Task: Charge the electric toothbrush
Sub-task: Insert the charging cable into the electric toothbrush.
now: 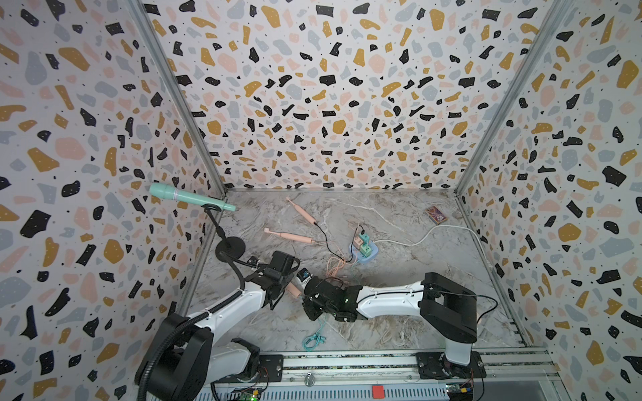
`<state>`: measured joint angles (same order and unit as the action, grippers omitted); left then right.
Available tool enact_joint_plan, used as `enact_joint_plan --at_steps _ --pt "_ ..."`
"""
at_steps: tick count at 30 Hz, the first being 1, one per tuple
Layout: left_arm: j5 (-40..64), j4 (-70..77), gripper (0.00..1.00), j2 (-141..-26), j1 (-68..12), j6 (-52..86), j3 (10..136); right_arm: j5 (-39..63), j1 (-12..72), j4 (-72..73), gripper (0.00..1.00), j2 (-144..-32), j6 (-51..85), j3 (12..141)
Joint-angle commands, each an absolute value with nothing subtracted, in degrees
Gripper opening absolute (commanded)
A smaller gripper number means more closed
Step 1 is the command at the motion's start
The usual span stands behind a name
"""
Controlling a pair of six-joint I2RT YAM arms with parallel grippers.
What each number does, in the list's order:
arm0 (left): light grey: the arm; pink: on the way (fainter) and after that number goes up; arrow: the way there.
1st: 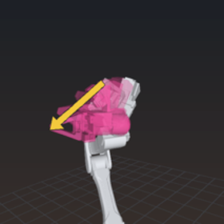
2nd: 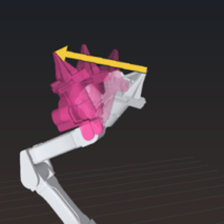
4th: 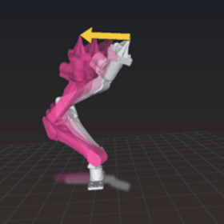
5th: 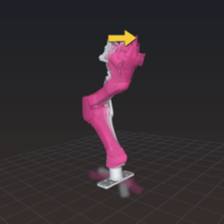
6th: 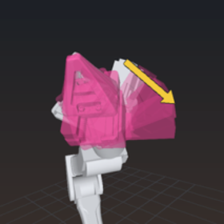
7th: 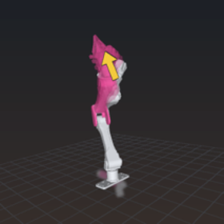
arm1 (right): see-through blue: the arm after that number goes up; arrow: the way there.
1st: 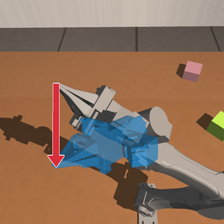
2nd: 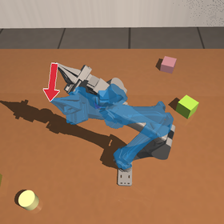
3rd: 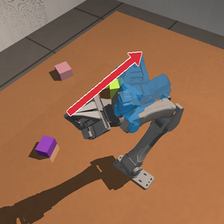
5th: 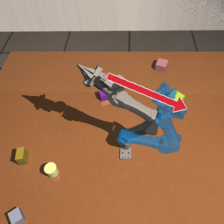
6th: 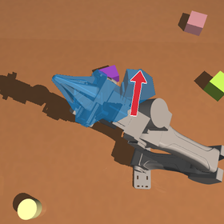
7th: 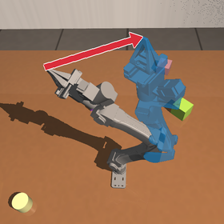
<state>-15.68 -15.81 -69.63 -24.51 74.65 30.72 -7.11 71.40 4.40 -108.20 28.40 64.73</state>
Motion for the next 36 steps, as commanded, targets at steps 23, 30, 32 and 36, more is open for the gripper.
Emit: enact_joint_plan --at_steps 23,30,32,36 --pt "-4.98 -17.45 0.00 -66.01 -27.14 78.53 27.22 -16.59 71.53 12.57 0.00 -106.06 26.65 66.69" --pt "-5.54 -16.79 0.00 -65.91 -28.55 79.74 26.32 -16.22 71.45 13.02 0.00 -104.94 26.21 67.25" --pt "-5.71 -16.93 0.00 -66.05 -28.96 79.73 26.62 -15.76 71.45 13.46 0.00 -104.94 26.20 67.23" --pt "-5.98 -17.05 0.00 -66.03 -29.33 79.99 26.91 -15.97 71.37 13.79 0.00 -104.77 26.20 67.15"
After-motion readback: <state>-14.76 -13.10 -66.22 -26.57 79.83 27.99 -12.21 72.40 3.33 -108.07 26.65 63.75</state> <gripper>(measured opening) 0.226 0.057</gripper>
